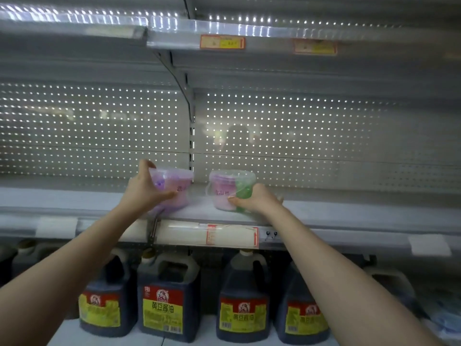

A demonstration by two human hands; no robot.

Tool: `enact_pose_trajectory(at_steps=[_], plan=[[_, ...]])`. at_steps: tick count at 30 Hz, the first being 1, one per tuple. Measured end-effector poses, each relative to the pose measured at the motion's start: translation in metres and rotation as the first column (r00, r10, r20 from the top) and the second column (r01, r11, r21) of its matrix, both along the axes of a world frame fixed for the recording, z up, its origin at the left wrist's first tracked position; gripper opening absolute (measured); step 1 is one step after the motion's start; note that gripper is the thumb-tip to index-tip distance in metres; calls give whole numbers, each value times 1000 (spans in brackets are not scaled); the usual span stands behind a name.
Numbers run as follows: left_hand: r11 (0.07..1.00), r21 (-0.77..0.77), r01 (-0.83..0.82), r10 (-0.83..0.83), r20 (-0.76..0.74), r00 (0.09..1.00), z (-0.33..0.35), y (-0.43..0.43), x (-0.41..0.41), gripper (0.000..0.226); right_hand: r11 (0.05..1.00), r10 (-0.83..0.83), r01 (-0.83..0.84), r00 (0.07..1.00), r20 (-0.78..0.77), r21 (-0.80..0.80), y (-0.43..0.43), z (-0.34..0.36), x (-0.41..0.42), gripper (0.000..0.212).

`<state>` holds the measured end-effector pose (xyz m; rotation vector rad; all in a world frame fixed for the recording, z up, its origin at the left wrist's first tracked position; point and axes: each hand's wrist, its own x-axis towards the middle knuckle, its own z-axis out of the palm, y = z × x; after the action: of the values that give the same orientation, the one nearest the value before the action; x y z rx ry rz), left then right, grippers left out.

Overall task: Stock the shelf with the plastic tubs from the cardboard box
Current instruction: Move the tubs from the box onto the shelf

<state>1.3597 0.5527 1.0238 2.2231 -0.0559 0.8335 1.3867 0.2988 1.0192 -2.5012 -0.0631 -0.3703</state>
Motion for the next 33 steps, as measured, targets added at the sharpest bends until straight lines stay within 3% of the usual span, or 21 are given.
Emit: enact_pose_trajectory(at_steps=[5, 9, 13, 18, 21, 27, 33], plan=[[997, 35, -73, 76, -91, 993, -7, 15, 5, 85, 998, -34, 36, 999, 38, -53, 6, 0, -7, 40], [990, 108, -88, 87, 12, 996, -3, 2, -10, 89, 1000, -22, 24, 989, 148, -10, -5, -2, -22, 42], [983, 184, -8, -8, 83, 997, -1, -35, -38, 68, 997, 53, -67, 966, 253, 45, -28, -8, -48, 44], [926, 361, 108, -151, 92, 984, -10, -86, -67, 40, 999, 0, 15, 950, 313, -46, -67, -27, -90, 40], [896, 405, 180, -234, 89, 968, -24, -121, -85, 35, 992, -21, 62, 939, 344, -109, -99, -44, -120, 39], [843, 444, 304, -355, 33, 934, -69, -194, -110, 33, 950, -149, 225, 936, 319, -216, -178, -95, -182, 38], [707, 617, 346, -397, -60, 916, -126, -269, -129, 35, 887, -270, 329, 939, 216, -323, -250, -156, -250, 34]])
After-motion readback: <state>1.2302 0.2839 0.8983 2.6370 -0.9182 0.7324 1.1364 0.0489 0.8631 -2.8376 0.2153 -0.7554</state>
